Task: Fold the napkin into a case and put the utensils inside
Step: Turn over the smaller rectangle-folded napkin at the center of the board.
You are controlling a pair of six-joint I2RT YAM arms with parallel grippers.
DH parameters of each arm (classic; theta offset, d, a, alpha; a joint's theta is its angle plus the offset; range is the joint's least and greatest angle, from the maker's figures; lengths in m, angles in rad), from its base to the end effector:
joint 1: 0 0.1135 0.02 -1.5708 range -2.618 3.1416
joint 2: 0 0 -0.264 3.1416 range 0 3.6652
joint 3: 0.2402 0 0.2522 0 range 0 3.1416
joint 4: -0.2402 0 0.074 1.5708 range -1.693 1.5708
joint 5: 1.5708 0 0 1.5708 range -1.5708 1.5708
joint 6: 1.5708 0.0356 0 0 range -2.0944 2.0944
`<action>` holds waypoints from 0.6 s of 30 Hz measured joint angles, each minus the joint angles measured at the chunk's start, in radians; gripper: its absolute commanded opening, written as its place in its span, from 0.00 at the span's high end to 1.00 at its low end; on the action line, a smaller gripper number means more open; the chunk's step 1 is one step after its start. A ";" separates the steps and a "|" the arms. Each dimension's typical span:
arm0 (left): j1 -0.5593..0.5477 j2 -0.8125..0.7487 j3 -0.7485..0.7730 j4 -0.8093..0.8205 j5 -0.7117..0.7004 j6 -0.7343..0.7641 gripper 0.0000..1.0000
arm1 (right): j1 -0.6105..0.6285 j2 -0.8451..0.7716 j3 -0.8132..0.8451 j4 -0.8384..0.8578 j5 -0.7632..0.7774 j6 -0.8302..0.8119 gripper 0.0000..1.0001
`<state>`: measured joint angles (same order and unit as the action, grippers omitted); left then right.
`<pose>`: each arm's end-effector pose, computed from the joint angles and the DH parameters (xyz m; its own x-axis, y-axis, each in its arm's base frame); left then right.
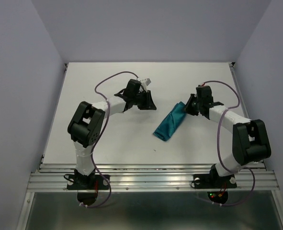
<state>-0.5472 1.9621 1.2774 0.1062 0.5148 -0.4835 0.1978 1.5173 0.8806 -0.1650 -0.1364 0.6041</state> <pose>0.3635 -0.2420 0.1917 -0.7876 0.0060 -0.6162 0.4956 0.6004 -0.6276 0.3074 0.0666 0.2012 -0.7431 0.4250 -0.5169 0.1637 0.8644 0.4755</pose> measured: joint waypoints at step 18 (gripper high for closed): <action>-0.211 -0.175 -0.244 -0.002 -0.078 -0.030 1.00 | 0.000 0.286 0.187 0.061 0.013 0.014 0.83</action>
<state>-0.7582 1.7874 1.0336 0.1047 0.4366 -0.5137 0.1978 1.8030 1.0676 -0.1043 -0.1230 0.6182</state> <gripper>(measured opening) 0.033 0.167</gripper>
